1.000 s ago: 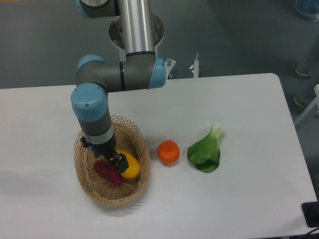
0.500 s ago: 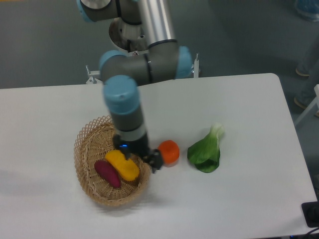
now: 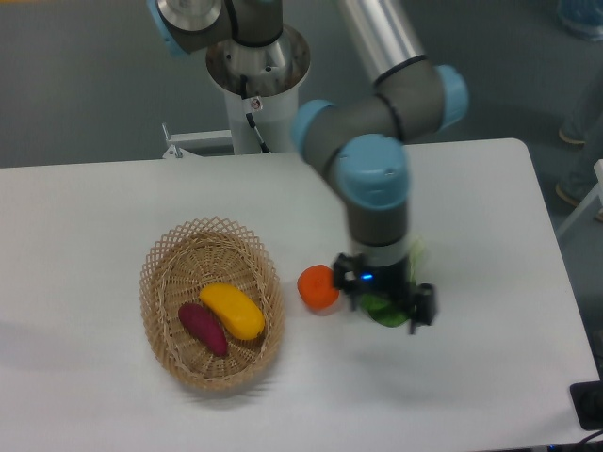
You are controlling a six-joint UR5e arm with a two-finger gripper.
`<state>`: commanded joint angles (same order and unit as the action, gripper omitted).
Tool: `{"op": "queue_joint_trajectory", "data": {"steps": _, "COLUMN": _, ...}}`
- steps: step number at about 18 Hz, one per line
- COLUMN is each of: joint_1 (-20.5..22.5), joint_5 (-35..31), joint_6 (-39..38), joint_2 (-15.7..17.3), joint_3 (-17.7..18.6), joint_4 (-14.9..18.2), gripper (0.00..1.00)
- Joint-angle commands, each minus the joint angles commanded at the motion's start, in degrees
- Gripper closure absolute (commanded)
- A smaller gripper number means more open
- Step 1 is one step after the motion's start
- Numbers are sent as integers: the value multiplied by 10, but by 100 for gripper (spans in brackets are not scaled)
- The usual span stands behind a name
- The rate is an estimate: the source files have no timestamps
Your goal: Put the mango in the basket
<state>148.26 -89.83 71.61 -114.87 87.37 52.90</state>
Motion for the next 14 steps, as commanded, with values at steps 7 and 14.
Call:
{"op": "queue_joint_trajectory", "data": {"steps": 7, "joint_1": 62, "joint_5": 0, "joint_6": 128, "joint_2": -15, "joint_3": -37, "joint_4": 77, "gripper": 0}}
{"op": "queue_joint_trajectory", "data": {"steps": 14, "joint_1": 98, "joint_5": 7, "joint_6": 184, "joint_2": -26, "joint_3": -58, "joint_4": 100, "gripper": 0}}
